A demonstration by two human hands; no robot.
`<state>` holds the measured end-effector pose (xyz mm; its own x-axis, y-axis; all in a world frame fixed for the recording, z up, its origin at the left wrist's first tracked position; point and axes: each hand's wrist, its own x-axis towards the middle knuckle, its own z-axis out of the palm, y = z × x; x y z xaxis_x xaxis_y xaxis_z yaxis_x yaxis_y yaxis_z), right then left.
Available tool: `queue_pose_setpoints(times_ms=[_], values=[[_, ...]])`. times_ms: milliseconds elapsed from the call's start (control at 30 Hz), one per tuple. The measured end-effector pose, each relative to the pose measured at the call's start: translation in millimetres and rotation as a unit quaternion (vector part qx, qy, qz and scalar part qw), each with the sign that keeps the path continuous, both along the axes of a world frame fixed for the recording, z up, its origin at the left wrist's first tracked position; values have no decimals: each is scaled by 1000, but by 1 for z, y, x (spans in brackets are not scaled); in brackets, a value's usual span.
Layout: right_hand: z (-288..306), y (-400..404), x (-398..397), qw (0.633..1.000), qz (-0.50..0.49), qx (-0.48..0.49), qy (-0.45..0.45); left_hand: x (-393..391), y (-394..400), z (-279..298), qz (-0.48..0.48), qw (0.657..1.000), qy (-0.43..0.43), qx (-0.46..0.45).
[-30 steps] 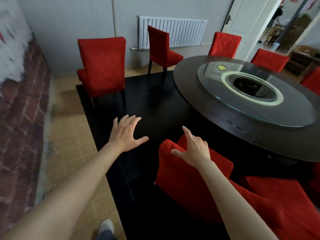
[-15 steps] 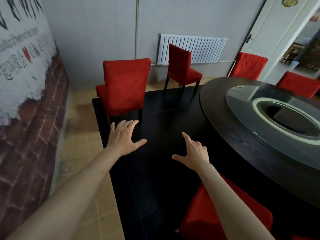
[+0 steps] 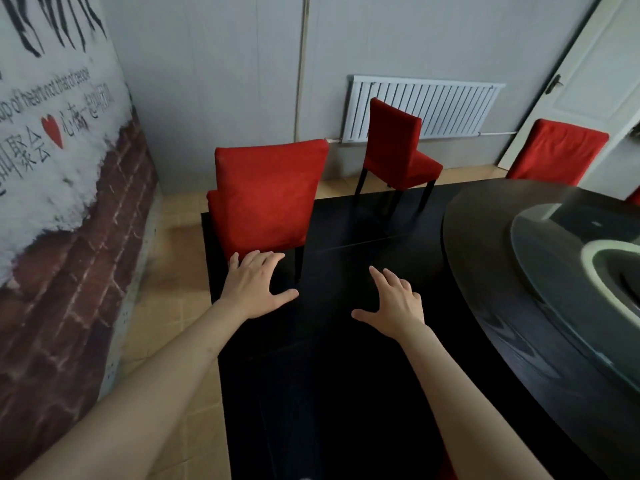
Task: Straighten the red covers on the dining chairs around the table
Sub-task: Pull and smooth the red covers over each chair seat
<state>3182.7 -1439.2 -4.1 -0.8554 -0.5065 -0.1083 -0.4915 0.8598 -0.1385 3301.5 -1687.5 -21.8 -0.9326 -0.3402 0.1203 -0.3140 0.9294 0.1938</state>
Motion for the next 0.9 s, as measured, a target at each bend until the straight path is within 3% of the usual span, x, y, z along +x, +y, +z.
queue_pose_setpoints(times_ms=[267,900], values=[[-5,-79,-144,999,33,24,-6,-114,-59,-1,36,999,-26,25],[-2,-329,-333,994,106,29,3,-308,-295,6,78,997,6,5]])
